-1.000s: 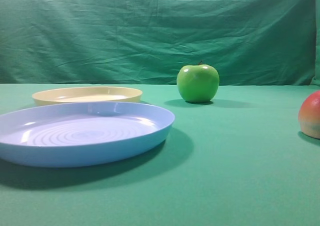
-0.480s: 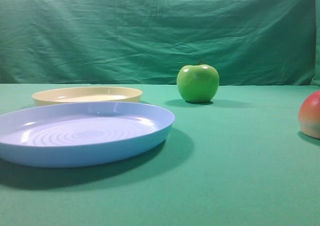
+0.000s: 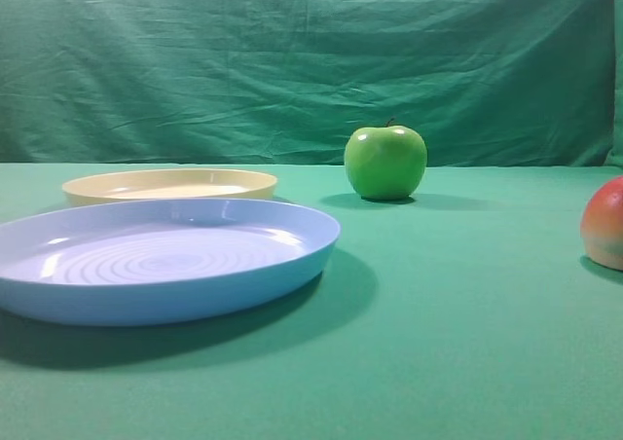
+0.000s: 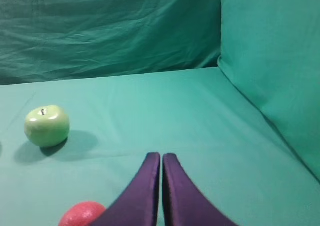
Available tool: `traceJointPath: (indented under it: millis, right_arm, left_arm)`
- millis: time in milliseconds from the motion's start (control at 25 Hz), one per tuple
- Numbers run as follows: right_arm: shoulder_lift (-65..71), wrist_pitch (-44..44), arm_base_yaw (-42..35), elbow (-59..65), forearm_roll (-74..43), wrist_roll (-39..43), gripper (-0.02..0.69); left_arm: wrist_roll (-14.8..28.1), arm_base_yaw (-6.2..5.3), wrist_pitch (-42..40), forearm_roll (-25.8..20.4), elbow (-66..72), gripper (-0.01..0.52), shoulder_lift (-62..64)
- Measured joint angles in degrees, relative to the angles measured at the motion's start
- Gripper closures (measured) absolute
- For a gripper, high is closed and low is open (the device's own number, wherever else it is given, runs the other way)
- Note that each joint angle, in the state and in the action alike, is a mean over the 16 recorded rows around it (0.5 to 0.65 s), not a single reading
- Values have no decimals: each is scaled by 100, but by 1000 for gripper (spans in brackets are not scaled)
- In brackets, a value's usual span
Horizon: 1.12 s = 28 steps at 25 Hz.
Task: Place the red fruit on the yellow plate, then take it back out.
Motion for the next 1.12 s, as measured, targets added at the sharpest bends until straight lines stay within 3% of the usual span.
traceJointPath:
  millis: [360, 1120]
  right_arm:
    - [-228, -515, -83, 998, -7, -44, 665]
    - [-230, -397, -83, 1064, -7, -385, 665]
  left_arm:
    - [0, 0, 0, 0, 0, 514, 0]
    - [-3, 0, 0, 0, 0, 514, 0]
